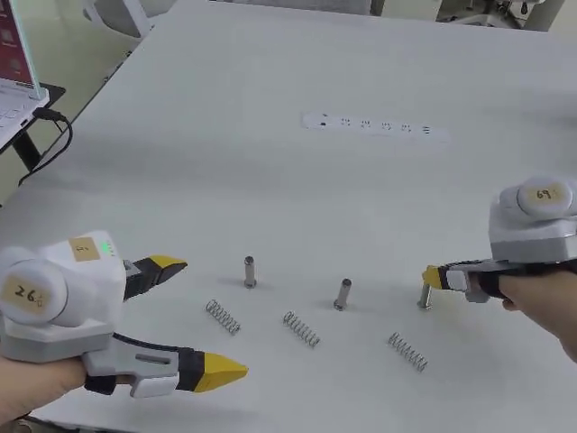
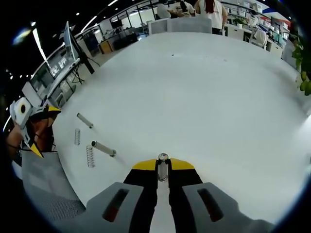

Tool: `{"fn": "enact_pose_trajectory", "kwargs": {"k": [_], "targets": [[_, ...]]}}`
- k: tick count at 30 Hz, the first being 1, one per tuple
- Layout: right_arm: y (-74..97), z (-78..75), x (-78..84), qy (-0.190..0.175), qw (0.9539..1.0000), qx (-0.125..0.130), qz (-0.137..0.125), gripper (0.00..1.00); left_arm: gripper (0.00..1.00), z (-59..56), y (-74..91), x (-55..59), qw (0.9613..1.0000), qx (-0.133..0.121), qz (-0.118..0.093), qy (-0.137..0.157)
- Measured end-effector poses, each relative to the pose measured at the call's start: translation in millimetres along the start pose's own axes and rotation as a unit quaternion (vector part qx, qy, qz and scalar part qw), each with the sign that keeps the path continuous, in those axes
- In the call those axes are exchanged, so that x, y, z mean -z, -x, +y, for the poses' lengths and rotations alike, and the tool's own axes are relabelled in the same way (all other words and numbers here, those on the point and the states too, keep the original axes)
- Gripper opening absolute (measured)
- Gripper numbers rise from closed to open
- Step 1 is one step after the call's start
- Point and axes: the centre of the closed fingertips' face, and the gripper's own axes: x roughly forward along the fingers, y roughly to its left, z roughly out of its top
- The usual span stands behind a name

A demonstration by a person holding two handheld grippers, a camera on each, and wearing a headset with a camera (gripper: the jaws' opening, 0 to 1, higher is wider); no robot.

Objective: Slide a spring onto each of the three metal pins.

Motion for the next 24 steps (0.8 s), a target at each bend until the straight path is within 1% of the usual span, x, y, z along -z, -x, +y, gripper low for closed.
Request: {"fn": "enact_pose_trajectory", "kwargs": {"k": [5, 8, 12, 15, 19, 21, 24], "targets": [[0.7, -0.9, -0.3, 0.004, 1.0, 0.002, -0.008, 0.04, 0.88, 0.1, 0.4, 0.0, 1.0, -0.003, 0.0, 0.0], [0.8, -1.1, -0.9, 0.014, 0.9998, 0.004, -0.014, 0.05, 0.88, -0.6, -0.1, -0.2, 1.0, -0.001, 0.0, 0.0], [1.5, -0.9, -0.6, 0.017, 0.9997, 0.005, -0.017, 0.05, 0.88, -1.0, -0.6, -0.3, 1.0, 0.0, 0.0, -0.001], [2.1, -0.3, -0.3, 0.029, 0.9993, 0.007, -0.022, 0.05, 0.88, -0.7, -0.4, -1.0, 1.0, 0.0, -0.002, -0.001], [3.0, 3.2, 2.1, 0.037, 0.999, 0.002, -0.026, 0.05, 0.88, 0.3, 0.1, -1.2, 1.0, -0.002, -0.004, 0.001], [3.5, 3.0, 3.8, 0.049, 0.9983, 0.007, -0.029, 0.05, 0.88, 1.0, 0.6, -0.2, 1.0, -0.004, -0.003, 0.001], [2.5, 2.4, 3.2, 0.055, 0.9979, 0.006, -0.034, 0.05, 0.88, 2.0, 1.1, -0.2, 0.9999, -0.005, -0.007, 0.007]]}}
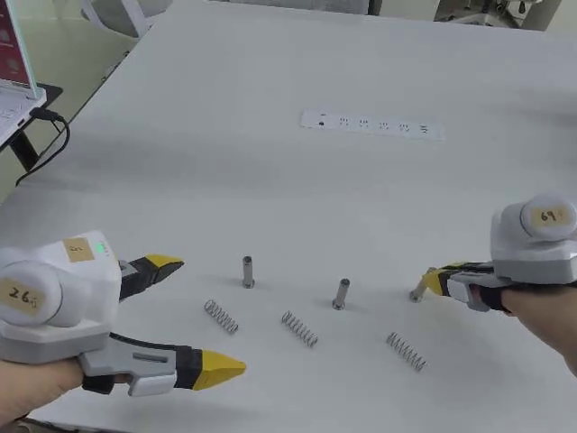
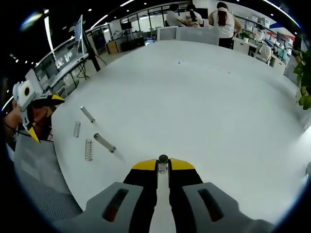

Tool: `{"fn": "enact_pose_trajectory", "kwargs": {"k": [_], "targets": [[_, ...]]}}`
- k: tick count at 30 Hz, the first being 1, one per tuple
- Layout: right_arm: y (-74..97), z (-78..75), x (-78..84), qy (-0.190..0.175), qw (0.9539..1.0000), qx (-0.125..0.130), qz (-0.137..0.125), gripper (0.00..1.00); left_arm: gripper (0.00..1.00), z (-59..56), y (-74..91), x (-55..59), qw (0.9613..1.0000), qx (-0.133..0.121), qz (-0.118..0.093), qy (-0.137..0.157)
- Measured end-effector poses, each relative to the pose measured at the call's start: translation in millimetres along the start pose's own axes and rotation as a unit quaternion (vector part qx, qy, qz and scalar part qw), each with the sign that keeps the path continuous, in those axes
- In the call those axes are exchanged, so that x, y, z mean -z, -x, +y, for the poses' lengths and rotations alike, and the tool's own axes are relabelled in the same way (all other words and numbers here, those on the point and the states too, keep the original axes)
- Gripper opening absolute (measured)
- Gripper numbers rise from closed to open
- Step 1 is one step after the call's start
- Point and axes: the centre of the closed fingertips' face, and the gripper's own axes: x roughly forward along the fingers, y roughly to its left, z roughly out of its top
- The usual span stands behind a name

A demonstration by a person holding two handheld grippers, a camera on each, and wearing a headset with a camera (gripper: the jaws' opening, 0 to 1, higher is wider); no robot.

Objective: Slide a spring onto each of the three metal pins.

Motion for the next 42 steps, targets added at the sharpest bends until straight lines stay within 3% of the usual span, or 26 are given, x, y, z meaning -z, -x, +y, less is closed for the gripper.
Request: {"fn": "enact_pose_trajectory", "kwargs": {"k": [12, 42], "targets": [[0.4, -1.0, 2.3, 0.01, 0.9999, -0.002, 0.006, 0.05, 0.88, -1.1, -1.4, -3.5, 0.9999, 0.001, -0.009, 0.004], [2.4, 5.6, 2.8, 0.048, 0.9988, -0.004, 0.012, 0.06, 0.88, -4.0, 0.7, 2.2, 1.0, 0.002, 0.0, 0.002]]}}
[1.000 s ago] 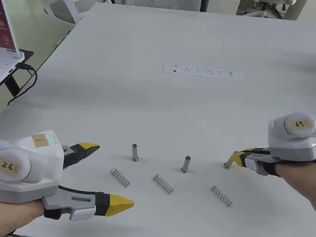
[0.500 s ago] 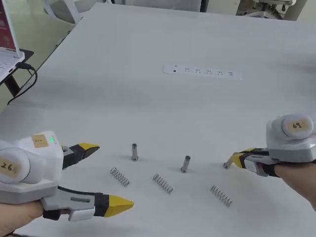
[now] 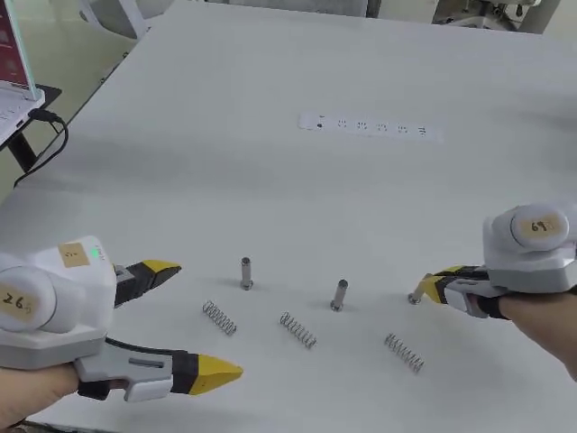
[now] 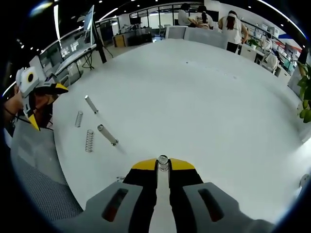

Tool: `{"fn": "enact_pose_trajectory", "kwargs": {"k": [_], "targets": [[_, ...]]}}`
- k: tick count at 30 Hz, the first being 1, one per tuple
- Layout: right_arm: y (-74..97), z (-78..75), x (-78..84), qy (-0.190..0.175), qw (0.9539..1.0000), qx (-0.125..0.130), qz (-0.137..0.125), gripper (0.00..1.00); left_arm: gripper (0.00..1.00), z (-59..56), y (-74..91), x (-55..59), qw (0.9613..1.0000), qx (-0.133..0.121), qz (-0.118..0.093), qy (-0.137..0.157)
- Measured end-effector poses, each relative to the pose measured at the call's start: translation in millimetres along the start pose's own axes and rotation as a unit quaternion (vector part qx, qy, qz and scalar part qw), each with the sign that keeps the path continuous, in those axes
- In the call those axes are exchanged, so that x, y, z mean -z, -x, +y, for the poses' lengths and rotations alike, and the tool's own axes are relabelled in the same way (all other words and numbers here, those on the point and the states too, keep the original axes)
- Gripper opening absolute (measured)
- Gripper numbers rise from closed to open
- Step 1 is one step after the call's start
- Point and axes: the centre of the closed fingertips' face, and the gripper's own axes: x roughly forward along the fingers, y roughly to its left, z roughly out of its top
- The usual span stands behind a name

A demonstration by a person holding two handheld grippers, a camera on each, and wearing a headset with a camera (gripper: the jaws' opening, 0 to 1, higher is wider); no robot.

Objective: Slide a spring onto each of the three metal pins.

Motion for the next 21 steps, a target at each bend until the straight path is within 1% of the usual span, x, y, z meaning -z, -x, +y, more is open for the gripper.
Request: {"fn": "enact_pose_trajectory", "kwargs": {"k": [9, 15, 21], "targets": [[-0.7, 0.9, 0.3, 0.002, 1.0, -0.002, 0.003, 0.06, 0.88, 0.0, -0.2, 1.3, 1.0, 0.0, 0.001, 0.002], [-1.3, 0.4, 0.6, -0.002, 1.0, -0.005, 0.004, 0.11, 0.88, -0.1, -0.2, 0.5, 1.0, 0.0, 0.0, 0.003], [-2.2, 0.0, -0.1, -0.002, 1.0, -0.006, 0.002, 0.18, 0.89, -0.1, -0.3, -0.7, 1.0, 0.0, -0.003, 0.004]]}}
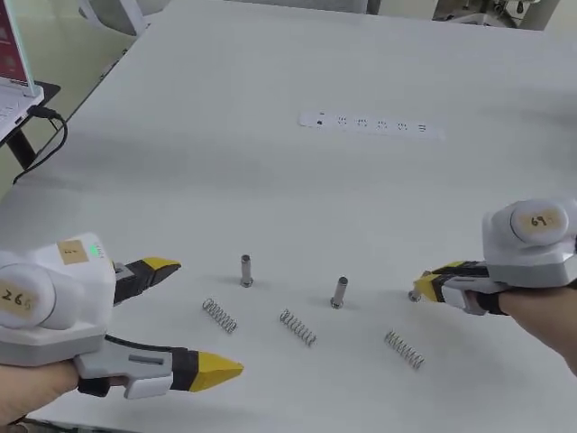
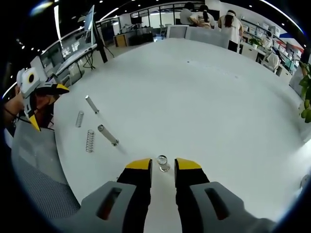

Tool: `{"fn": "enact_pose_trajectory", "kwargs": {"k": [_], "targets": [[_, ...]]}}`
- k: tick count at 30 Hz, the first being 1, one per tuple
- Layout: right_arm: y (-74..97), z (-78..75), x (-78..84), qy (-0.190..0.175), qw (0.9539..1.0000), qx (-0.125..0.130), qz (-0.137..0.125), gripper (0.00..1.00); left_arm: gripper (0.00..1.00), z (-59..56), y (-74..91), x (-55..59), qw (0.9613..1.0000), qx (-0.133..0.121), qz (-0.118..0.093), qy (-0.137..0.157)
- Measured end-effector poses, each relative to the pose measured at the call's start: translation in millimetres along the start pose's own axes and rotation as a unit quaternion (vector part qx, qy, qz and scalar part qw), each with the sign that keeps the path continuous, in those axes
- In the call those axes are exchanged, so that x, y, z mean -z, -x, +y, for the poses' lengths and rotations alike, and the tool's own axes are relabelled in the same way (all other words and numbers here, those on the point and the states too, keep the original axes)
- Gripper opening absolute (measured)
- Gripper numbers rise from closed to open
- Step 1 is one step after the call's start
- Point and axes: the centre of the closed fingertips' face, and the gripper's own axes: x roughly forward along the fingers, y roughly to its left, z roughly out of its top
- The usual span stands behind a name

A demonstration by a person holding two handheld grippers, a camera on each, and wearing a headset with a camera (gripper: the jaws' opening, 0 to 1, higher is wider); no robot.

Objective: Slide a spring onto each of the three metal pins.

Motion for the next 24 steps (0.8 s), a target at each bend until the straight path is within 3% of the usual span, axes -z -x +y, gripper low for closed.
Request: {"fn": "enact_pose_trajectory", "kwargs": {"k": [24], "targets": [[11.3, 2.1, -7.1, 0.022, 0.9992, 0.007, -0.032, 0.51, 0.91, 0.5, -6.1, -12.5, 0.9998, 0.007, -0.017, -0.002]]}}
